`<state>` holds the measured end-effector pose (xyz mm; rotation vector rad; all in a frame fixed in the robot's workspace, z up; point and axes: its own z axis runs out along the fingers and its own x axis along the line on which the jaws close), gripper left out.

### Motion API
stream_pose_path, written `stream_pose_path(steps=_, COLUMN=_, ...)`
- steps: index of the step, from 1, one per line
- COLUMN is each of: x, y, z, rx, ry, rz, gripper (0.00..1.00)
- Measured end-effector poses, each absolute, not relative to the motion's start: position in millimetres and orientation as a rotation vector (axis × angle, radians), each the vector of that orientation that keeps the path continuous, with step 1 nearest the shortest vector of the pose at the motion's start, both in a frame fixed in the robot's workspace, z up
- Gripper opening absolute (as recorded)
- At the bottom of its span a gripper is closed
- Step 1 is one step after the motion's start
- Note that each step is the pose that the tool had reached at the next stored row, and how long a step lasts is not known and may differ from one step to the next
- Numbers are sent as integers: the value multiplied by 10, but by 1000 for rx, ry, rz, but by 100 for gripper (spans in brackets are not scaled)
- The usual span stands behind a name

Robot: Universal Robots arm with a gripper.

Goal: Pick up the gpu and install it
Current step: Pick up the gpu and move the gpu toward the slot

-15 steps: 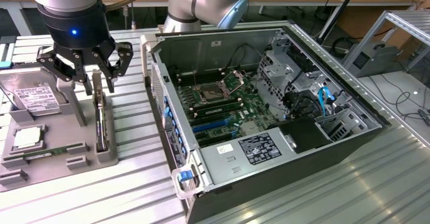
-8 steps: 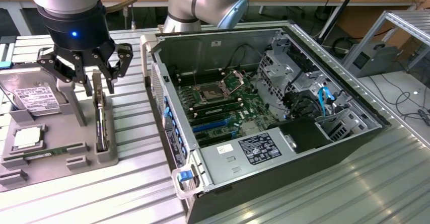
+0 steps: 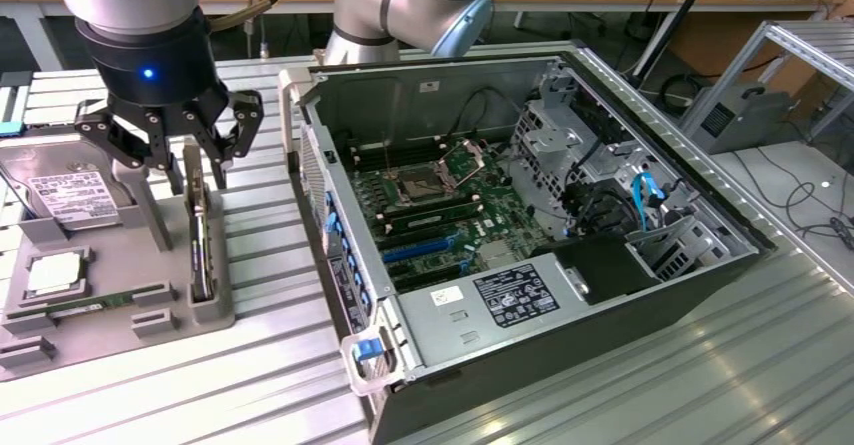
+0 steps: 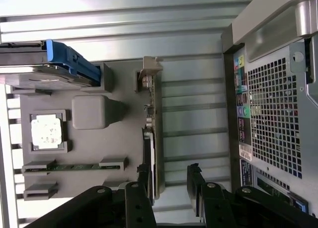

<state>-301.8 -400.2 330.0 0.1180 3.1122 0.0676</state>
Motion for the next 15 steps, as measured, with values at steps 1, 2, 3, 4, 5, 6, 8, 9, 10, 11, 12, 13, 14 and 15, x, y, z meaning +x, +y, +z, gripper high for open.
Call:
stream_pose_path(steps=1, x=-3019, y=-4002, z=3294, rx=118, ry=3112, rz=68, gripper=44)
stream_pose_path(steps=2, x=-3019, y=-4003, z=3290, rx=118, ry=3112, rz=68, gripper=44)
stream_pose_path(steps=3, x=-3020, y=-4002, z=3287, rx=118, ry=3112, rz=68, gripper=44)
stream_pose_path(steps=4, x=-3020, y=-4002, z=3284, rx=118, ry=3112, rz=68, gripper=44)
stream_pose_path(steps=5, x=-3020, y=-4002, z=3280, rx=118, ry=3112, rz=68, gripper=44)
stream_pose_path(steps=6, x=-3020, y=-4003, z=3274, rx=118, ry=3112, rz=68, gripper=44)
stream_pose_path(steps=8, x=-3021, y=-4003, z=3268, rx=118, ry=3112, rz=68, gripper=44)
stream_pose_path(steps=9, x=-3022, y=-4003, z=3262, rx=118, ry=3112, rz=68, gripper=44)
stream_pose_path(steps=10, x=-3022, y=-4003, z=3257, rx=118, ry=3112, rz=68, gripper=44)
stream_pose_path(steps=11, x=-3022, y=-4003, z=3253, rx=118, ry=3112, rz=68, gripper=44)
stream_pose_path(steps=12, x=-3023, y=-4003, z=3248, rx=118, ry=3112, rz=68, gripper=44)
stream_pose_path(steps=13, x=-3024, y=-4003, z=3244, rx=118, ry=3112, rz=68, gripper=44)
stream_pose_path(steps=14, x=-3024, y=-4003, z=3240, rx=118, ry=3112, rz=68, gripper=44)
stream_pose_path(steps=15, x=-3025, y=-4003, z=3238, rx=118, ry=3112, rz=68, gripper=44)
